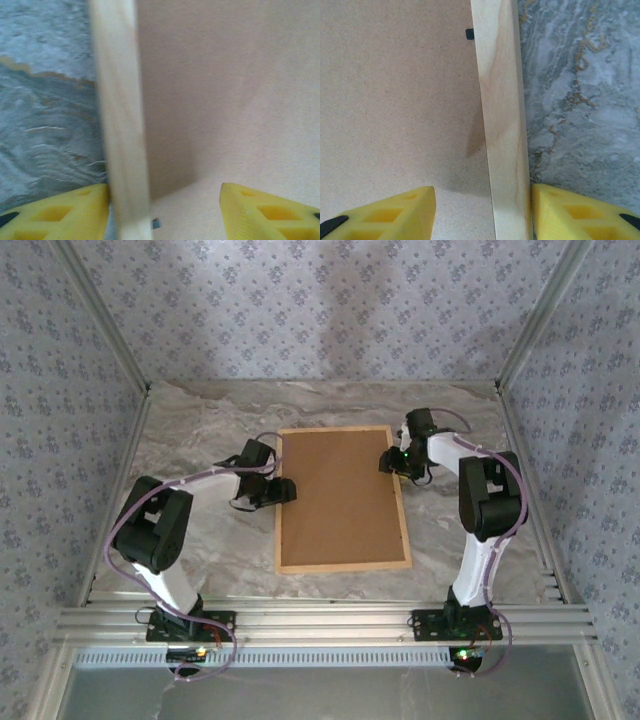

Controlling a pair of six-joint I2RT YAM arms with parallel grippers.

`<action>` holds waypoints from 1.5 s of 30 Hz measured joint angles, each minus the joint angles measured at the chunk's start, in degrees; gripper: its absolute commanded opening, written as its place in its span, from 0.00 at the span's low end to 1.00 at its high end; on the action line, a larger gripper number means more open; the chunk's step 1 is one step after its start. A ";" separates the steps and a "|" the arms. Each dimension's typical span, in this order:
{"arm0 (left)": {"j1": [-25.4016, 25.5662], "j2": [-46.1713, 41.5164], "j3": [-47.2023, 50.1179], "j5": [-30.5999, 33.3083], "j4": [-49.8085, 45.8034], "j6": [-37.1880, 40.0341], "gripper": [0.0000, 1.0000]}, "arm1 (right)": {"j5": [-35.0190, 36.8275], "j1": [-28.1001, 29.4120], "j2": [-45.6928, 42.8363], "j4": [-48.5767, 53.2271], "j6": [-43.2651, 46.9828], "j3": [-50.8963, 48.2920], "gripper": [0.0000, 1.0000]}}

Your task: Put the photo into the frame

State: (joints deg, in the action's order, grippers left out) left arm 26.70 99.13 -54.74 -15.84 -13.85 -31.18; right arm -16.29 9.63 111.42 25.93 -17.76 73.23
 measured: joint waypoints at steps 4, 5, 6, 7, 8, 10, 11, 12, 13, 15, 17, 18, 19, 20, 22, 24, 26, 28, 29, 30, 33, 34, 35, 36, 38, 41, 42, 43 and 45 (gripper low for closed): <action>0.59 -0.04 0.11 0.17 0.37 0.00 0.60 | 0.02 -0.07 1.73 -0.07 -0.79 2.71 0.51; 0.79 -0.09 0.24 0.26 0.52 0.00 0.60 | 0.13 -0.07 2.49 -0.11 -0.92 3.82 0.51; 0.96 -0.37 0.66 0.35 0.96 0.02 0.60 | 0.17 -0.07 3.37 -0.20 -1.05 4.96 0.50; 1.18 -0.74 1.18 0.44 1.51 0.02 0.60 | 0.20 -0.02 4.39 -0.39 -1.25 6.36 0.50; 1.49 -1.14 1.81 0.44 2.14 0.04 0.60 | 0.26 0.02 5.27 -0.61 -1.36 7.54 0.49; 2.60 -2.12 3.50 0.26 3.52 0.15 0.60 | 0.55 0.22 7.50 -0.92 -1.90 10.84 0.49; 3.19 -2.80 4.37 -0.02 4.02 0.26 0.60 | 0.66 0.37 8.68 -1.03 -2.19 12.52 0.49; 3.89 -3.54 5.38 -0.68 4.31 0.63 0.60 | 0.83 0.66 10.16 -1.25 -2.40 14.62 0.49; 4.74 -4.55 6.62 -1.44 4.59 1.20 0.60 | 0.87 1.05 11.61 -1.36 -2.60 16.74 0.49; 6.45 -6.78 9.09 -3.82 4.42 2.19 0.60 | 0.59 2.27 14.60 -1.53 -3.04 21.24 0.49; 8.48 -9.53 11.58 -6.71 3.08 3.65 0.61 | -0.22 4.07 17.03 -1.33 -3.69 25.07 0.51; 9.44 -11.23 12.57 -7.80 2.03 4.50 0.62 | -0.85 5.33 18.18 -1.01 -3.89 27.12 0.52; 10.08 -13.62 13.44 -8.24 0.61 5.42 0.64 | -1.40 6.67 19.10 -0.35 -3.85 29.09 0.53; 10.16 -15.76 13.90 -7.91 -0.57 6.25 0.65 | -1.66 7.65 19.65 0.33 -3.78 30.49 0.55; 9.66 -21.16 14.08 -5.33 -2.47 7.67 0.67 | -1.66 9.64 19.98 2.29 -2.97 32.61 0.59; 8.44 -25.31 14.05 -2.19 -2.64 8.24 0.68 | -0.90 10.69 19.32 4.15 -1.62 33.09 0.62; 5.77 -27.78 13.99 0.33 -1.86 8.46 0.69 | 0.94 10.56 17.62 5.60 -0.09 31.69 0.66; 1.73 -27.58 13.53 2.01 0.20 8.50 0.70 | 2.97 9.22 13.70 6.21 1.31 27.08 0.70; -0.13 -26.43 12.81 2.49 1.07 8.70 0.71 | 3.78 8.37 11.47 6.36 1.62 24.52 0.72; -1.81 -24.63 11.56 3.13 1.70 8.94 0.71 | 4.79 7.13 8.31 6.58 2.10 21.09 0.75; -5.33 -16.24 4.63 4.96 2.78 10.78 0.71 | 7.37 3.91 -1.27 6.16 2.56 11.39 0.83; -5.97 -12.68 1.31 5.40 2.73 11.76 0.71 | 8.31 2.89 -4.79 5.92 2.67 7.96 0.85; -6.29 -9.68 -1.60 5.75 2.64 12.70 0.71 | 9.03 2.16 -7.61 5.73 2.64 5.22 0.86; -6.58 -6.38 -4.92 6.19 2.43 13.79 0.71 | 9.77 1.51 -10.91 5.46 2.73 2.03 0.86; -7.02 -0.26 -11.19 6.80 1.51 15.96 0.70 | 10.73 0.61 -15.89 4.83 2.73 -3.43 0.86; -7.21 7.82 -19.69 7.67 -1.73 19.06 0.69 | 11.08 -1.51 -20.98 4.35 2.58 -11.15 0.86; -7.21 10.14 -22.21 7.91 -2.97 19.89 0.68 | 11.02 -2.58 -21.99 4.17 2.56 -13.51 0.86; -7.21 12.57 -24.76 8.11 -4.44 20.81 0.67 | 10.95 -3.58 -22.67 4.07 2.47 -15.54 0.86; -7.21 16.31 -28.79 8.52 -7.28 22.23 0.66 | 10.80 -5.25 -23.41 3.87 2.16 -18.73 0.86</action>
State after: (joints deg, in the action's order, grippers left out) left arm 19.49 115.44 -83.53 -7.31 -21.12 -8.95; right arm -5.50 4.38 88.01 29.80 -15.59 54.50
